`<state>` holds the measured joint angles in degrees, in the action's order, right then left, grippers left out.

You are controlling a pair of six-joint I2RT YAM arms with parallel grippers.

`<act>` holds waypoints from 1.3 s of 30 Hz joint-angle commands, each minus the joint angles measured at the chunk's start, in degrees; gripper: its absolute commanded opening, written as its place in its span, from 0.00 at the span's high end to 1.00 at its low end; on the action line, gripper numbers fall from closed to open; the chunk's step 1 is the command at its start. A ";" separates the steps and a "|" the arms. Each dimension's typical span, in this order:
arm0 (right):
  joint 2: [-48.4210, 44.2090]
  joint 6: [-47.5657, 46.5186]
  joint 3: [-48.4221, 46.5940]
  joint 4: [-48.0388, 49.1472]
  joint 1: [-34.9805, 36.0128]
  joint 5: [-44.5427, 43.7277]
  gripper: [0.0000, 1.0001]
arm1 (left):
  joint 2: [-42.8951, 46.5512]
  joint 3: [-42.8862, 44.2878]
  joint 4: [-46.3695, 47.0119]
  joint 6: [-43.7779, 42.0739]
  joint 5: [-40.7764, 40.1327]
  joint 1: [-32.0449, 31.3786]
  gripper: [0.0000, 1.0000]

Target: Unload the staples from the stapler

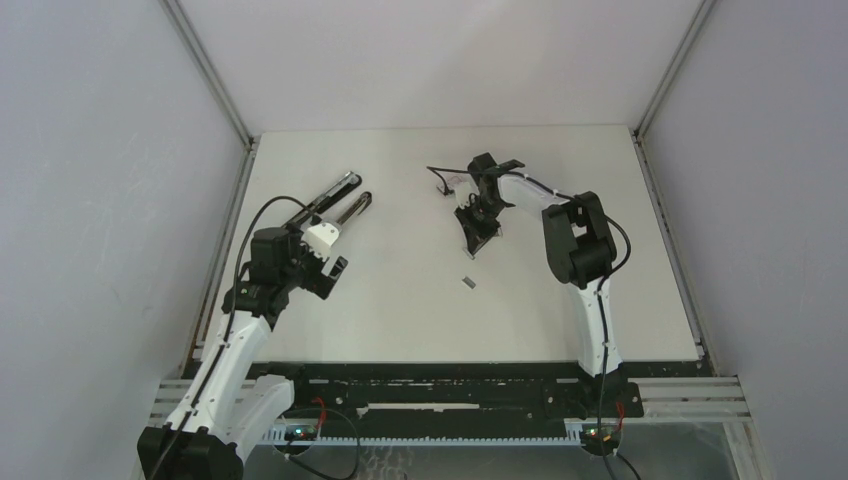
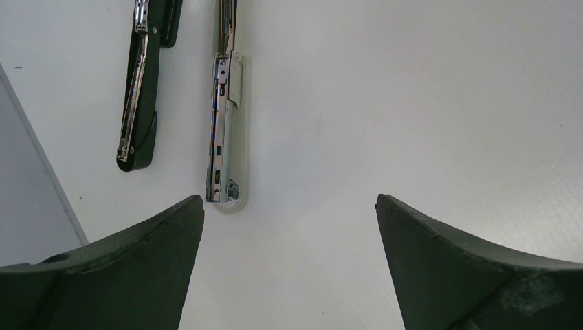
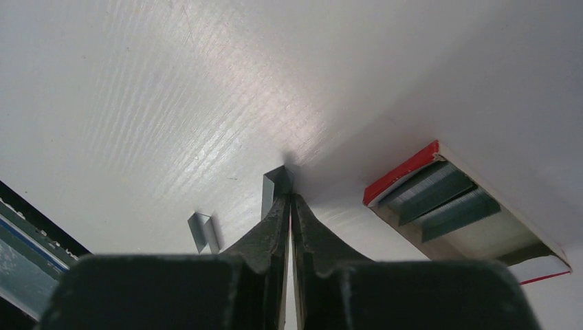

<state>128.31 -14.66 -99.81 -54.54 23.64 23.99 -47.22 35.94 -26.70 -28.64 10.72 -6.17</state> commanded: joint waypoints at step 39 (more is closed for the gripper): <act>5.55 -0.03 -2.10 -1.77 -6.92 10.37 0.88 | 1.00 -0.44 1.39 -0.54 0.23 0.31 0.00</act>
<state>131.76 -14.04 -101.10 -56.66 17.15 37.60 -46.83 35.94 -26.70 -28.64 10.72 -6.17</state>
